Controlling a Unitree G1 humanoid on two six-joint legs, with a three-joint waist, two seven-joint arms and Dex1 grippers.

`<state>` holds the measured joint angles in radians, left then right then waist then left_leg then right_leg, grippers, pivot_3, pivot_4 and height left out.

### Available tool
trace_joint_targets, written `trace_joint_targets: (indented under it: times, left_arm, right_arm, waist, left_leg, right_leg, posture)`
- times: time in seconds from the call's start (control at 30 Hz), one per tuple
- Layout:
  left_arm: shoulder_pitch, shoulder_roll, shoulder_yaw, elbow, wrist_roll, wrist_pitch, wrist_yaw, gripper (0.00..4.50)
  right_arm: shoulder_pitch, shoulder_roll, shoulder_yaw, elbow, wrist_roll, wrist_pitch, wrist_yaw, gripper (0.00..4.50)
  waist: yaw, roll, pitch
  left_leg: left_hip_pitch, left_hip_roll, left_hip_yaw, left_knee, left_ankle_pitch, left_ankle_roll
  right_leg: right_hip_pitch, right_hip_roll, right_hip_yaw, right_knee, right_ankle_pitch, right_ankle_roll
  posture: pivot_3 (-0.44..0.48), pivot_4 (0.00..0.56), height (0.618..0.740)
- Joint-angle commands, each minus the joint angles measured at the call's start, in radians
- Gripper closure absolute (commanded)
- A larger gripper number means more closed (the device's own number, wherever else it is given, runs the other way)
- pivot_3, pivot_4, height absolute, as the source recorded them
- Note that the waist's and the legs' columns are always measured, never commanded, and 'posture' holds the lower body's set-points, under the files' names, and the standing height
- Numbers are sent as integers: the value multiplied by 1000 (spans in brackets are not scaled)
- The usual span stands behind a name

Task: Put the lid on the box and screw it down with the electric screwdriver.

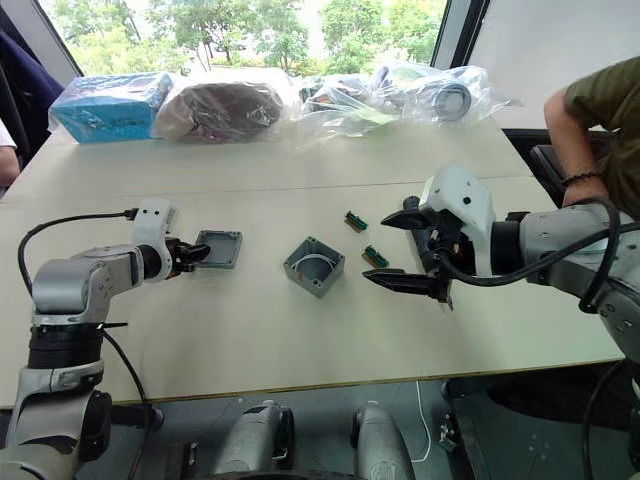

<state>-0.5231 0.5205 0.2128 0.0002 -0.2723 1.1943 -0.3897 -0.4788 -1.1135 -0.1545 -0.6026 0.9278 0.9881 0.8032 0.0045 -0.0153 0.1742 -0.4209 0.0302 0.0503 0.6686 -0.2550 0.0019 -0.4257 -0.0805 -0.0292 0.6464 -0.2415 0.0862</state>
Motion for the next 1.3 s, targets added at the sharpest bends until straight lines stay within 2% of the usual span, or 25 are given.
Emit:
trace_joint_targets:
  times: [0.03,0.07,0.17,0.27,0.37,0.43,0.57,0.63,0.83,1.1,1.2,1.3]
  left_arm:
    - [-8,11,26,55,-1,13,20,4228]
    - [-21,10,30,63,-3,11,22,4403]
    - [-58,5,39,84,-15,-23,16,4403]
    - [-106,-29,38,27,-82,-180,-75,4403]
    - [-142,-103,35,-89,-158,-349,-158,4403]
    - [-148,-142,18,-128,-179,-407,-180,4403]
    - [-149,-238,-50,-188,-220,-502,-208,4403]
    - [-149,-265,-88,-180,-201,-555,-212,4403]
    - [-162,-293,-154,-138,-180,-646,-230,4403]
    - [-159,-285,-186,-128,-175,-685,-241,4403]
    - [-156,-280,-196,-127,-168,-694,-240,4500]
    - [-153,-278,-199,-128,-162,-700,-235,4500]
  right_arm:
    - [-5,-11,-46,-20,11,2,-5,0]
    - [-3,-11,-48,-22,11,5,-6,0]
    - [8,-1,-59,-24,23,16,-18,0]
    - [14,50,-89,-8,103,63,-86,0]
    - [1,139,-123,33,259,138,-227,0]
    - [-25,195,-123,102,434,166,-396,0]
    - [-56,300,-72,163,692,100,-699,0]
    - [-73,357,-47,185,768,45,-839,0]
    - [-89,440,32,173,834,-37,-1024,0]
    - [-110,503,68,173,838,-107,-1095,0]
    - [-110,512,71,169,836,-116,-1101,712]
    - [-108,519,80,159,834,-126,-1107,1688]
  waist:
    - [1,0,0]
    - [1,0,0]
    - [5,0,0]
    - [7,-1,0]
    - [18,-4,1]
    - [22,-5,1]
    - [16,-5,1]
    - [9,-5,1]
    - [5,-5,1]
    - [8,-5,1]
    - [7,-5,1]
    - [6,-5,1]
  left_leg:
    - [0,0,0,0,0,0]
    - [0,0,0,0,0,0]
    - [1,0,0,0,0,0]
    - [0,0,0,0,0,0]
    - [-3,1,-1,1,1,-2]
    - [-4,1,-1,1,2,-3]
    - [-3,0,0,1,2,-3]
    - [-3,-1,0,1,2,-3]
    - [-3,-1,0,0,2,-3]
    - [-4,-1,0,0,2,-3]
    - [-4,-1,0,0,2,-3]
    - [-4,0,-1,0,2,-3]
  right_leg:
    - [0,0,0,0,0,0]
    - [0,0,0,0,0,0]
    - [1,0,0,0,0,0]
    - [1,0,0,0,0,0]
    - [1,-1,-2,0,0,0]
    - [0,-3,-2,-1,0,-1]
    - [0,-4,0,-1,1,-1]
    - [0,-2,0,-1,1,-1]
    - [0,0,-1,-1,1,-1]
    - [0,0,-1,-1,1,-1]
    - [0,0,-1,-1,1,-1]
    - [0,1,-1,-1,1,-1]
  posture:
    - [0,150,740]
    - [0,150,740]
    - [0,150,740]
    - [0,150,740]
    - [0,150,740]
    - [0,150,740]
    - [0,150,740]
    - [0,150,740]
    - [0,150,740]
    - [0,150,740]
    - [0,150,740]
    - [0,150,740]
